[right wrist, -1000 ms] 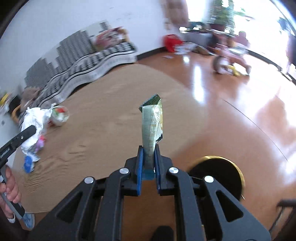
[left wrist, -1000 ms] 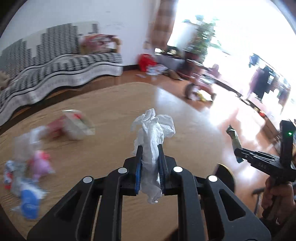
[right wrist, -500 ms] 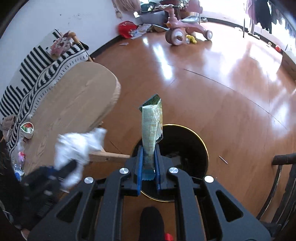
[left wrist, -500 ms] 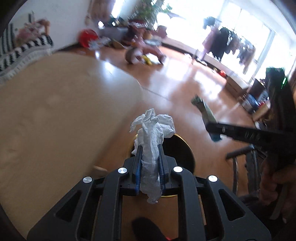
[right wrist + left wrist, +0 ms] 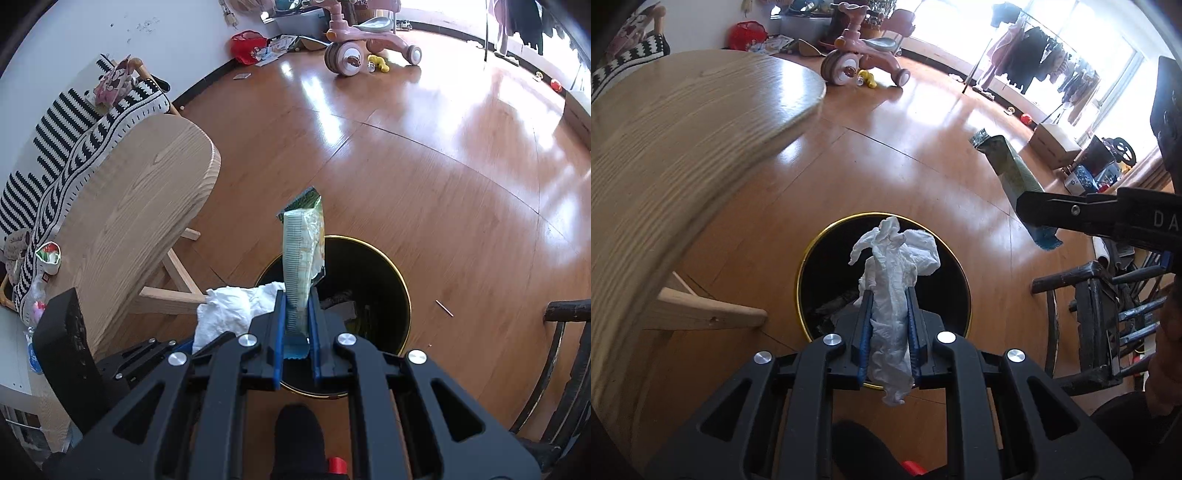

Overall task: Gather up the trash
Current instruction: 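Carry both items to the black bin and open the left tool to drop tissue, then open the right tool over the bin to drop the green-white wrapper, then move both open tools back over the trash on the table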

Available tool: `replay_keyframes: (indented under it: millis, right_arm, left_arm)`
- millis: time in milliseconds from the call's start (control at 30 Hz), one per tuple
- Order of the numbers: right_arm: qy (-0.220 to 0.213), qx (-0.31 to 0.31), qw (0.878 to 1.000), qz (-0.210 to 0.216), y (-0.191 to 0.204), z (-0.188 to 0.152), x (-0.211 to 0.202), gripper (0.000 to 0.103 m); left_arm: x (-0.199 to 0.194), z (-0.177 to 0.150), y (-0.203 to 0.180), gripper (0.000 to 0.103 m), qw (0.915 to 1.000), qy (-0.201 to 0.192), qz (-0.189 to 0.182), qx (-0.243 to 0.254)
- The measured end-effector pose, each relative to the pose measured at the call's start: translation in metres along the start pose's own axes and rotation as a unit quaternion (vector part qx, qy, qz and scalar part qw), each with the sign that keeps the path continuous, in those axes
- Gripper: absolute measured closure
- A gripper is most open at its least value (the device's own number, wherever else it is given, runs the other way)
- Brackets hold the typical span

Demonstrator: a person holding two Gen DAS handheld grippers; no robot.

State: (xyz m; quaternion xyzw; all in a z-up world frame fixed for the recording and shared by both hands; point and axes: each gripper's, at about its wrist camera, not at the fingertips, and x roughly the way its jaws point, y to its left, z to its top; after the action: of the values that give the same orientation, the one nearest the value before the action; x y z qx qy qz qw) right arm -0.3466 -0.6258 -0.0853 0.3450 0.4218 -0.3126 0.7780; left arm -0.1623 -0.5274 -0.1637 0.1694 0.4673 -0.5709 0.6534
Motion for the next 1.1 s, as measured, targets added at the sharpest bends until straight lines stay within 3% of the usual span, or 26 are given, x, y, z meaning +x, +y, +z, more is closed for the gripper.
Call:
replay_keyframes:
  millis: [33,133,333,533,600,633,667,933,1100]
  right_arm:
    - [0.000,0.000,1.000,0.000,-0.001,0.000,0.000,0.091]
    - [0.001,0.001,1.000,-0.002,0.001,-0.001,0.001,0.091]
    - [0.007,0.003,1.000,-0.007,-0.002,-0.002,0.005,0.091]
    - [0.029,0.006,0.999,-0.012,-0.003,-0.001,0.016,0.088]
    - [0.028,0.007,0.999,-0.015,-0.002,0.000,0.016,0.069]
    - [0.024,0.008,1.000,-0.017,-0.001,0.000,0.015,0.043]
    - [0.017,0.007,1.000,-0.019,0.000,0.000,0.013,0.033]
    - [0.010,-0.010,1.000,-0.022,0.021,0.001,0.012,0.032]
    - [-0.003,-0.055,0.998,0.000,0.072,-0.001,0.012,0.031]
  left_arm:
    - [0.000,0.000,0.000,0.084,1.0000,0.000,0.001,0.002]
    - [0.005,0.004,-0.006,0.045,1.0000,-0.003,-0.003,0.003]
    - [-0.003,0.008,-0.007,0.040,0.9999,-0.013,-0.006,-0.002]
    - [-0.025,0.015,0.001,0.025,0.9993,-0.033,0.006,-0.015]
    - [-0.036,0.018,0.006,0.022,0.9989,-0.042,0.010,-0.020]
    - [-0.040,0.019,0.008,0.019,0.9987,-0.045,0.012,-0.022]
    - [-0.047,0.019,0.011,0.018,0.9984,-0.049,0.015,-0.024]
    - [-0.112,0.019,0.044,0.015,0.9936,-0.090,0.049,-0.048]
    - [-0.178,0.011,0.085,0.013,0.9841,-0.123,0.105,-0.072]
